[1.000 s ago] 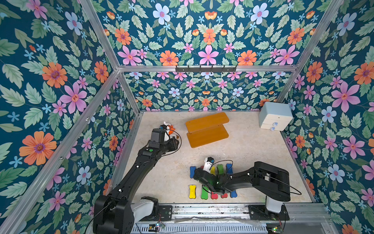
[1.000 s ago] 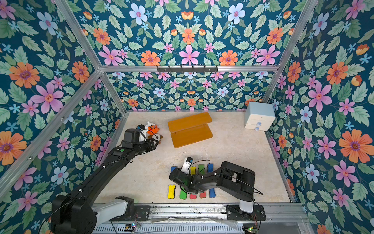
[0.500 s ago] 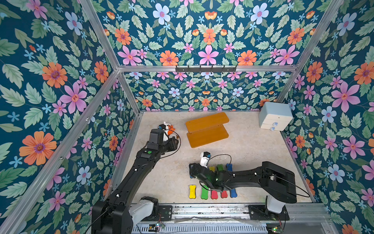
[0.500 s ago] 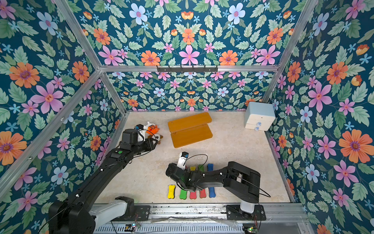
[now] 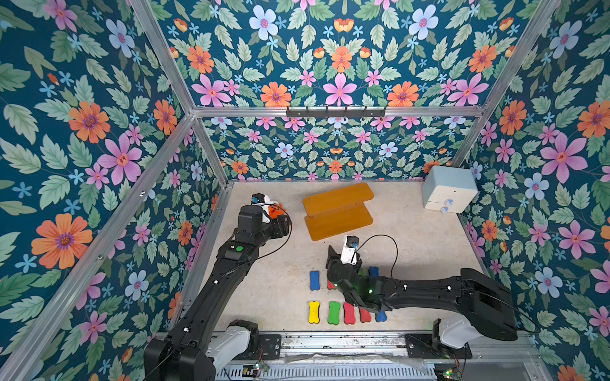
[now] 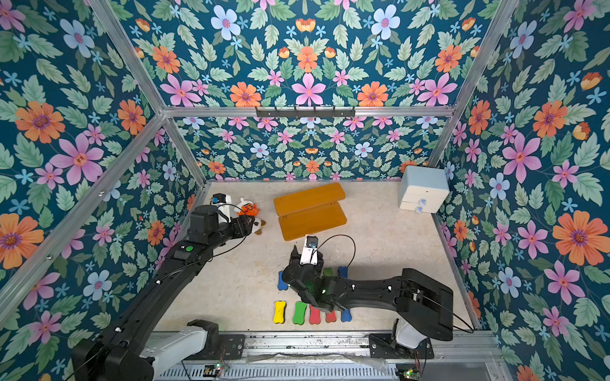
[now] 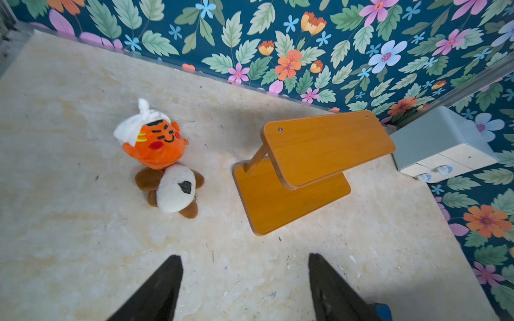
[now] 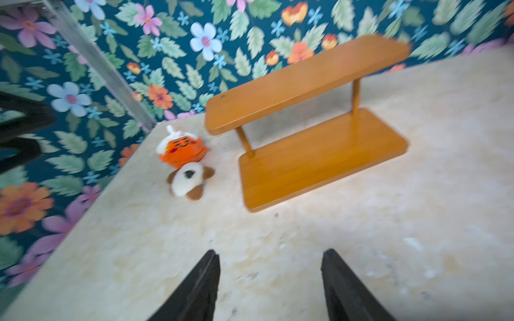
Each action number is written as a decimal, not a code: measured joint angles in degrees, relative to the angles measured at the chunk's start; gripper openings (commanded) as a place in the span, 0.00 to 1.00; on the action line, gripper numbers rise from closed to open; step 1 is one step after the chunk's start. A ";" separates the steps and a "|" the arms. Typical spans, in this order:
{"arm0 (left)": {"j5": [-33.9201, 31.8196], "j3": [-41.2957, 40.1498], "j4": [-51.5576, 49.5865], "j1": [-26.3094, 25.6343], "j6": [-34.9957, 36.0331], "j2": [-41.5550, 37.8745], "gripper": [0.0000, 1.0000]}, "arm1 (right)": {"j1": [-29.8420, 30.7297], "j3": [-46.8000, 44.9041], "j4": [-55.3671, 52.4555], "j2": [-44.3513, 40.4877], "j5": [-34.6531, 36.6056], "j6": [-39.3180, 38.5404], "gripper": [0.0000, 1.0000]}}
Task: Remove the whiteboard erasers from the shelf
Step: Place the whiteboard eraser at the center of the board, then reset both arms
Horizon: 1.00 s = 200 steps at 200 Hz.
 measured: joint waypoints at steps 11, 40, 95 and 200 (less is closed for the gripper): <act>-1.40 -1.09 1.62 0.00 0.70 -0.85 0.91 | -1.66 -5.42 8.55 -1.49 2.78 -7.39 0.63; -5.29 -5.55 6.45 0.00 3.52 -3.72 0.96 | -7.13 -20.74 39.78 -2.75 3.58 -28.63 0.61; -11.76 -18.64 18.51 0.00 8.15 -6.67 0.90 | -15.69 -31.43 64.83 -3.89 0.79 -54.27 0.73; -22.62 -31.10 36.96 0.11 17.51 -0.15 0.88 | -51.91 -43.50 39.74 -48.59 -21.31 -37.86 0.73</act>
